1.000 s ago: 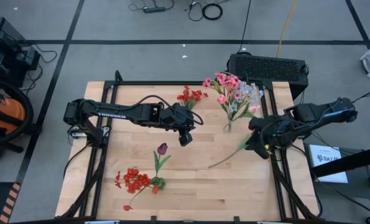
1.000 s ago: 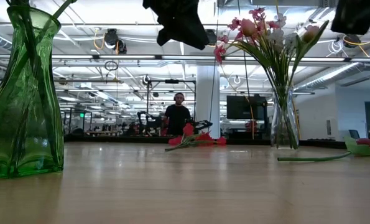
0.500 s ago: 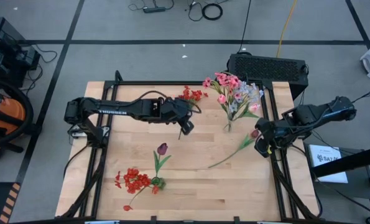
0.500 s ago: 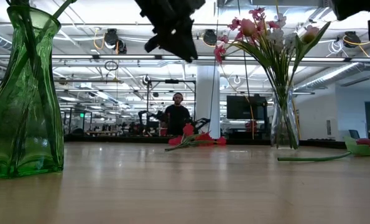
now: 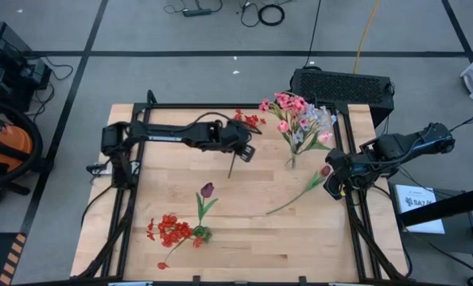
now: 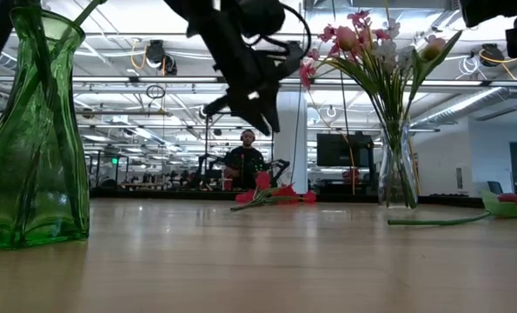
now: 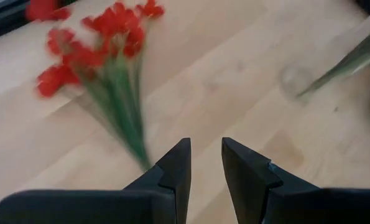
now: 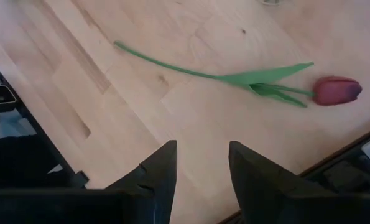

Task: Sort flowers into vase by color
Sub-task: Put the red flowers into the green vase

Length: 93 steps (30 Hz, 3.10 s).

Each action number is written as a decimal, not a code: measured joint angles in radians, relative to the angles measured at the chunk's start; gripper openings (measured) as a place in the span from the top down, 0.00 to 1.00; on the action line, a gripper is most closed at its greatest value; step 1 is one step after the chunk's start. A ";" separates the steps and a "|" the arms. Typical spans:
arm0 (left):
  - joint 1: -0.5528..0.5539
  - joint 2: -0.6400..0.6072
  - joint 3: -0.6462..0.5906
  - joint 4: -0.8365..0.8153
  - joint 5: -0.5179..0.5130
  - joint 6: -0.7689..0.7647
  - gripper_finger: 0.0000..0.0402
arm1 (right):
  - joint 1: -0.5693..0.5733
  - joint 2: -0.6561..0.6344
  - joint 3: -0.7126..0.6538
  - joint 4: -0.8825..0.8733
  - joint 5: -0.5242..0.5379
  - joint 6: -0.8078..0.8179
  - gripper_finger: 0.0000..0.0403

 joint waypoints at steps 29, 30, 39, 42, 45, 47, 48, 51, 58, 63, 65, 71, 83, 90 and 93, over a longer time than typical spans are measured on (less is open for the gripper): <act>0.189 0.151 0.000 0.047 0.085 0.002 0.60 | 0.002 0.072 0.000 0.067 0.076 -0.028 0.66; 0.190 0.163 0.001 0.048 0.096 0.001 0.60 | 0.003 0.074 0.000 0.071 0.076 -0.030 0.66; 0.185 0.280 0.001 0.039 0.097 -0.001 0.60 | 0.003 0.081 0.000 0.098 0.076 -0.039 0.66; 0.178 0.301 0.005 0.043 0.113 0.001 0.60 | 0.003 0.082 0.000 0.101 0.077 -0.038 0.66; 0.169 0.302 0.006 0.026 0.125 0.001 0.66 | 0.003 0.082 0.000 0.119 0.082 -0.037 0.66; 0.166 0.301 0.005 0.019 0.119 0.001 0.75 | 0.003 0.082 0.000 0.133 0.093 -0.037 0.66; 0.167 0.295 0.004 0.010 0.124 0.000 0.81 | 0.003 0.082 0.000 0.140 0.101 -0.038 0.66; 0.168 0.286 0.003 -0.011 0.134 -0.001 0.96 | 0.003 0.082 0.000 0.169 0.126 -0.039 0.66; 0.167 0.193 -0.004 -0.204 0.124 -0.001 0.97 | 0.003 0.099 0.000 0.194 0.130 -0.017 0.66; 0.149 0.049 -0.002 -0.247 0.059 0.000 0.97 | 0.003 0.146 0.000 0.225 0.140 -0.034 0.66; 0.139 -0.018 -0.002 -0.251 0.048 0.007 0.98 | 0.003 0.172 0.000 0.237 0.153 -0.038 0.66; 0.119 -0.211 -0.001 -0.262 0.024 0.058 0.98 | 0.003 0.270 0.000 0.327 0.158 -0.108 0.66; 0.036 -0.399 -0.001 -0.741 -0.063 0.187 0.97 | 0.002 0.508 0.000 0.546 0.149 -0.265 0.66; -0.064 -0.489 -0.023 -0.670 -0.082 0.314 0.97 | 0.002 0.601 0.000 0.851 0.148 -0.149 0.66; -0.097 -0.575 -0.103 -0.605 -0.082 0.323 0.97 | 0.002 0.638 0.000 1.034 0.159 -0.137 0.66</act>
